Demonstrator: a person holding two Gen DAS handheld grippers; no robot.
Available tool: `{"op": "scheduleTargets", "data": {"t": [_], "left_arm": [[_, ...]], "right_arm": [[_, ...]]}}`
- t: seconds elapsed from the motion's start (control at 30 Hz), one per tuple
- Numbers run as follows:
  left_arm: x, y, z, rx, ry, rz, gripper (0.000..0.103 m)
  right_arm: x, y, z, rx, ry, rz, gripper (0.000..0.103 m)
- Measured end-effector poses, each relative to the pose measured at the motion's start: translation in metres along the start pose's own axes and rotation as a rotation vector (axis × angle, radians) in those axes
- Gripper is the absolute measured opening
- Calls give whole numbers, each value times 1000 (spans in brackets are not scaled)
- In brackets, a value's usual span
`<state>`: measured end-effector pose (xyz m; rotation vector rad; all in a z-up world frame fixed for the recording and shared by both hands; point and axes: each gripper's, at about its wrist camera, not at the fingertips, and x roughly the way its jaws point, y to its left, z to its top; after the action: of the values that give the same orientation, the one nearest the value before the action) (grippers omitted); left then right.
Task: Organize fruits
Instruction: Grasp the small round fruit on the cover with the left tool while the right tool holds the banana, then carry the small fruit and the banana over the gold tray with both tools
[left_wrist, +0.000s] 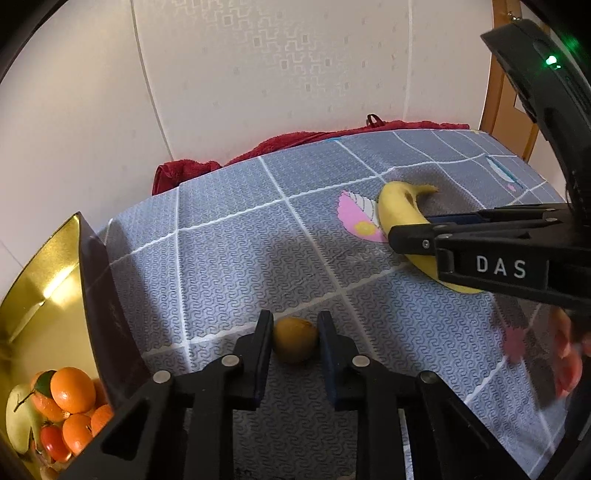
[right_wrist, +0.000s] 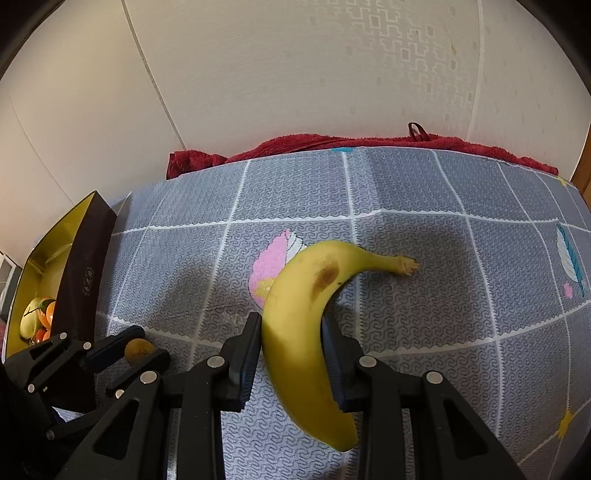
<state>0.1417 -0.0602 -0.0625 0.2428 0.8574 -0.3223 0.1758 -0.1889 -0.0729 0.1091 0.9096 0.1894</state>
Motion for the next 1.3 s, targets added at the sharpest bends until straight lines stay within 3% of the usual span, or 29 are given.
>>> {"op": "scheduleTargets", "data": {"t": [0.53, 0.87, 1.3], "left_arm": [[-14, -7, -4, -12, -89, -6, 24], [-31, 11, -2, -78, -136, -12, 24], [-58, 42, -7, -144, -193, 6, 24]], "right_arm": [[-2, 6, -3, -14, -34, -47, 33], [-8, 11, -5, -12, -62, -30, 32], [-24, 46, -4, -85, -146, -21, 32]]}}
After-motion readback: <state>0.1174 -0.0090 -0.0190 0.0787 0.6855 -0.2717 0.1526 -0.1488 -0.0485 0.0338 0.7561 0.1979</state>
